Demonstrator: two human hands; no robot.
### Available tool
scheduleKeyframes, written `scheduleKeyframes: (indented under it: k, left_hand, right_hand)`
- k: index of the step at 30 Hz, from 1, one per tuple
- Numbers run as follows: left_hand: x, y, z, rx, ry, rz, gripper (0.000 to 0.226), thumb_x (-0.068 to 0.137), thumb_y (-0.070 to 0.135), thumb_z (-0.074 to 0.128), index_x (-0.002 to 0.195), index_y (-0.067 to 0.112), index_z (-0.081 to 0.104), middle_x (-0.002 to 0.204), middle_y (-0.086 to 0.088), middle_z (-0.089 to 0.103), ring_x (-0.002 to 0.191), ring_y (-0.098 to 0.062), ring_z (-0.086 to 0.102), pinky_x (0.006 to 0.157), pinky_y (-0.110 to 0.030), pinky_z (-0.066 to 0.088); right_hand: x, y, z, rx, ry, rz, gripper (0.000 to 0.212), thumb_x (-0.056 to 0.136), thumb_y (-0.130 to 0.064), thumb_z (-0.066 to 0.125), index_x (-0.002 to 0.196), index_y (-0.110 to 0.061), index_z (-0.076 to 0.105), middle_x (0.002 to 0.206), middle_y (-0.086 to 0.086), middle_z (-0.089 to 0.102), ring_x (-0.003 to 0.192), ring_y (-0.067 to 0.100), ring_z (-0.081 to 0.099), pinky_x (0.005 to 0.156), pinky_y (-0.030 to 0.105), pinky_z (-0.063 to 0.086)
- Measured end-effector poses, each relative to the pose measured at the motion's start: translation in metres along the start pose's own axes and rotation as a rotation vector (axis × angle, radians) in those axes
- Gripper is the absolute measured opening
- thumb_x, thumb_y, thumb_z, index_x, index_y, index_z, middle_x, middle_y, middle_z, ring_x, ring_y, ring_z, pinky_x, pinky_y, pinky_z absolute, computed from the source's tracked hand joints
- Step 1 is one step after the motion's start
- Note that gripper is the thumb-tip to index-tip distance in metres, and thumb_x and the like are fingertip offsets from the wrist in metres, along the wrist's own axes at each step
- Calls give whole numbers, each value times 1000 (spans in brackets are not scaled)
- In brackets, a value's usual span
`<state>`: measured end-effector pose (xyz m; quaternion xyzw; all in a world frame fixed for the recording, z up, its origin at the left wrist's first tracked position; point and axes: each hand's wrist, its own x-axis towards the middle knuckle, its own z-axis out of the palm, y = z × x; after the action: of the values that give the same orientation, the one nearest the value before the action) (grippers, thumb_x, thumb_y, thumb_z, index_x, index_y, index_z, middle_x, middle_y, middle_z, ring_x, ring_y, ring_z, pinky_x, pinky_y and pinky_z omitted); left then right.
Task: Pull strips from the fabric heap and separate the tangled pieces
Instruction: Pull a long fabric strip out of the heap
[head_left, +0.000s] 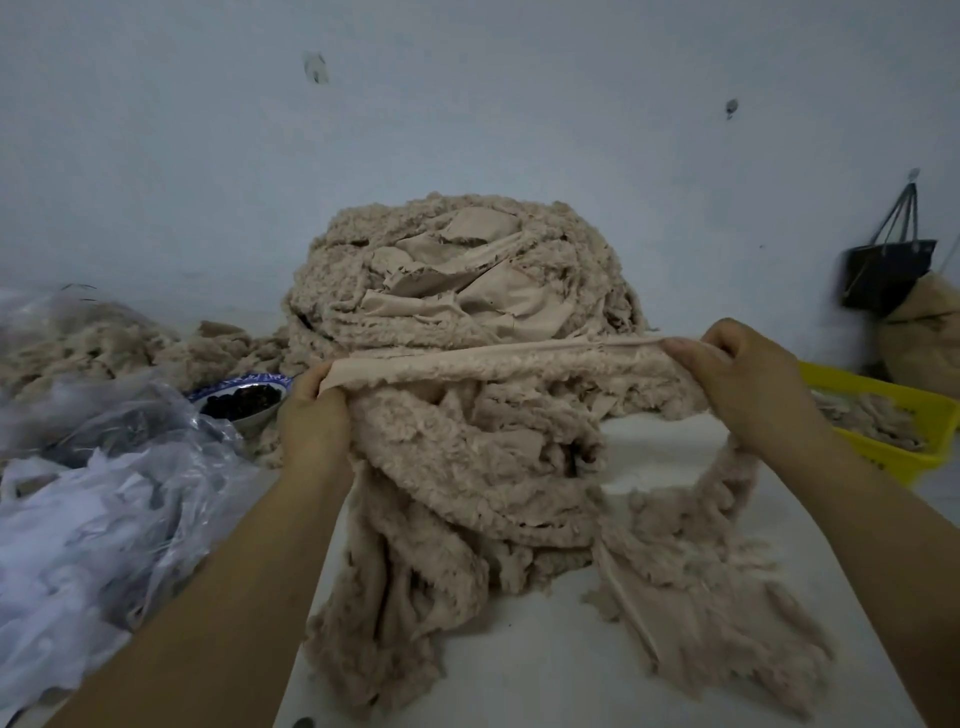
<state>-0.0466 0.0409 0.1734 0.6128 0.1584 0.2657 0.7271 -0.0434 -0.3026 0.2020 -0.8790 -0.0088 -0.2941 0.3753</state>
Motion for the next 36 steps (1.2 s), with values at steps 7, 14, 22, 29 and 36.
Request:
scheduleKeyframes:
  k: [7, 14, 22, 29, 36]
  left_hand:
    - [-32, 33, 1, 686, -1128, 26, 66, 74, 76, 64, 133, 70, 37, 143, 36, 34, 131, 6, 34, 105, -27, 30]
    - [-72, 31, 69, 447, -1088, 195, 33, 94, 56, 55, 125, 45, 57, 116, 32, 61, 97, 19, 58, 76, -5, 43]
    - [-58, 13, 59, 102, -777, 39, 11, 94, 25, 67, 99, 20, 76, 104, -9, 76, 96, -21, 72, 87, -36, 55]
    - [-29, 11, 20, 34, -621, -42, 38, 77, 53, 70, 96, 22, 79, 94, -10, 78, 68, -21, 71, 53, -26, 57]
    - [-22, 3, 31, 787, -698, 203, 49, 101, 38, 56, 147, 27, 44, 138, 4, 52, 118, -12, 53, 90, -25, 40]
  right_hand:
    - [-9, -34, 3, 810, -379, 202, 17, 101, -20, 56, 87, -13, 50, 68, 8, 59, 59, 13, 60, 66, 27, 58]
    - [-18, -66, 13, 836, -546, 101, 11, 99, -12, 55, 91, -19, 56, 80, 2, 69, 67, 16, 65, 55, 29, 54]
    - [-17, -43, 14, 368, -341, -83, 21, 98, -35, 56, 85, -20, 51, 63, -11, 52, 49, 4, 44, 45, 15, 34]
    - [-5, 4, 4, 240, 10, 54, 18, 100, -29, 53, 84, -21, 50, 72, 2, 54, 56, 17, 46, 45, 25, 38]
    - [3, -13, -4, 695, -353, 197, 18, 102, -33, 53, 99, -22, 68, 84, -6, 76, 73, 9, 72, 55, 23, 54]
